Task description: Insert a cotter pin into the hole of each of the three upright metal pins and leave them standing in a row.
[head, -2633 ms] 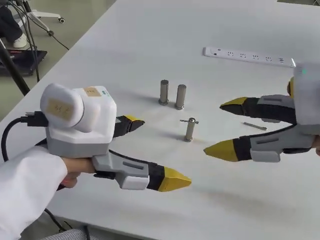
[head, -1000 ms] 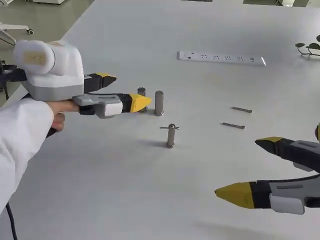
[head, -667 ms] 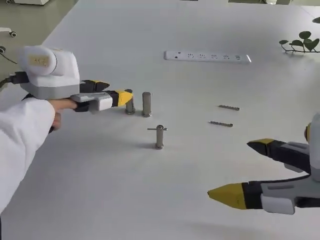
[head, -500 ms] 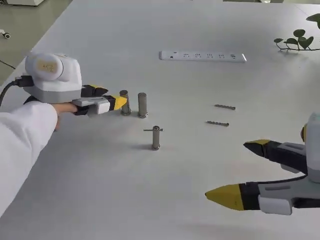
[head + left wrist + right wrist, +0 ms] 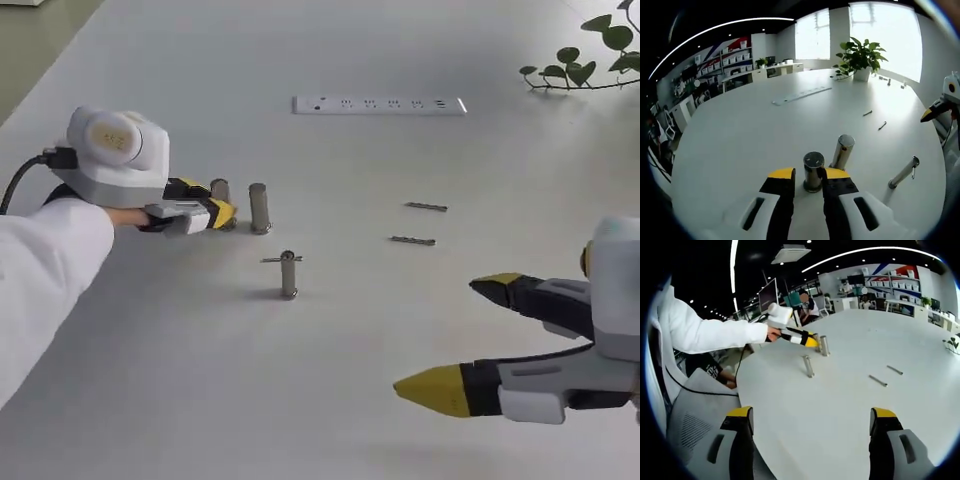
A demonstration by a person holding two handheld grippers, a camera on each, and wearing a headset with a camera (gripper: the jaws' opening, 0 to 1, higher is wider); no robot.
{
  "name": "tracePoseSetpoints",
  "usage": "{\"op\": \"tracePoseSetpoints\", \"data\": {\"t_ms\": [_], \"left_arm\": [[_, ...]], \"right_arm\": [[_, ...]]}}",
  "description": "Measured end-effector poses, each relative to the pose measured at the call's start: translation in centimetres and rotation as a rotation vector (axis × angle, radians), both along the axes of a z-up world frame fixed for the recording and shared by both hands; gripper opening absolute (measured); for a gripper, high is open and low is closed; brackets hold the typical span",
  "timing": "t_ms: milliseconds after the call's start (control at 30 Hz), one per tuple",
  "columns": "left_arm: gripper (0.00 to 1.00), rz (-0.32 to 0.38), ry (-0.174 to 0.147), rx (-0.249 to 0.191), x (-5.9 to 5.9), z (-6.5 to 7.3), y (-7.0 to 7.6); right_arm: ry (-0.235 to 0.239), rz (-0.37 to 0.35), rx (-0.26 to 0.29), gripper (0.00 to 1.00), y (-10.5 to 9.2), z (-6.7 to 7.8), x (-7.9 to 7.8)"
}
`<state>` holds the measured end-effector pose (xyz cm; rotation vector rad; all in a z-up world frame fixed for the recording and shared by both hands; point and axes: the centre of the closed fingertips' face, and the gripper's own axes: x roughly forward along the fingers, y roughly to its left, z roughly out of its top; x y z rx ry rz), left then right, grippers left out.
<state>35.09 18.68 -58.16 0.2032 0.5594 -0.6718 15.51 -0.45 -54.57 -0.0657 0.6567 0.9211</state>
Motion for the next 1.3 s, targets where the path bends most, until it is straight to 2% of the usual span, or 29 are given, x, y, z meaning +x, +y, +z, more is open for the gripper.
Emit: {"op": "tracePoseSetpoints", "data": {"t_ms": [67,167,233,333,400,567,700,800,833,867,967,1033,1067,1100,1167,1300], "left_arm": [[0.17,-0.007,0.001,-0.009,0.0,0.0,-0.4],[0.12,-0.029,0.022,-0.011,-0.2,-0.4,-0.8],[0.12,-0.035,0.026,0.009,-0.1,-0.6,-0.7],[0.12,-0.038,0.024,0.015,-0.1,-0.5,-0.7],[0.11,-0.015,0.041,0.0,-0.1,-0.5,-0.6],[0.11,0.033,0.028,0.026,0.2,-0.4,0.5],[0.11,0.068,0.033,0.049,0.1,-0.2,1.7],[0.11,0.069,0.03,0.046,-0.4,0.9,2.2],[0.11,0.046,0.028,0.054,-0.9,1.3,2.1],[0.11,-0.01,-0.01,0.084,-1.3,2.1,1.7],[0.11,-0.055,-0.024,0.071,-3.1,3.8,0.8],[0.11,-0.09,-0.039,0.081,-4.3,4.9,0.1],[0.11,-0.122,-0.059,0.096,-5.1,5.5,-0.3],[0.11,-0.116,-0.055,0.087,-5.6,5.8,-0.6],[0.11,-0.166,-0.068,0.076,-7.1,6.6,-1.8],[0.11,-0.199,-0.069,0.053,-9.4,7.6,-3.5]], "right_arm": [[0.007,0.0,0.003,0.94,-0.1,0.0,-0.1],[0.01,0.001,0.006,0.93,-0.1,0.0,-0.2],[0.01,0.001,0.01,0.93,-0.1,0.1,-0.2],[0.012,0.007,0.008,0.93,0.0,0.2,-0.3],[0.012,0.008,0.007,0.93,0.0,0.2,-0.3],[0.016,0.001,0.017,0.92,0.0,0.3,-0.2],[0.014,0.019,0.019,0.92,0.1,0.6,-0.4],[0.009,0.019,0.022,0.92,0.0,0.7,-0.4],[0.008,0.016,0.024,0.92,0.0,0.7,-0.3],[0.01,0.014,0.023,0.92,0.0,0.6,-0.4],[0.016,0.019,0.014,0.92,0.1,0.3,-0.5],[0.015,0.024,0.014,0.92,0.2,0.4,-0.7],[0.012,0.026,0.016,0.92,0.2,0.5,-0.8],[0.009,0.026,0.018,0.92,0.3,0.5,-0.8],[0.009,0.026,0.023,0.92,0.4,0.6,-0.9],[0.009,0.034,0.017,0.92,0.4,0.6,-1.1]]}}
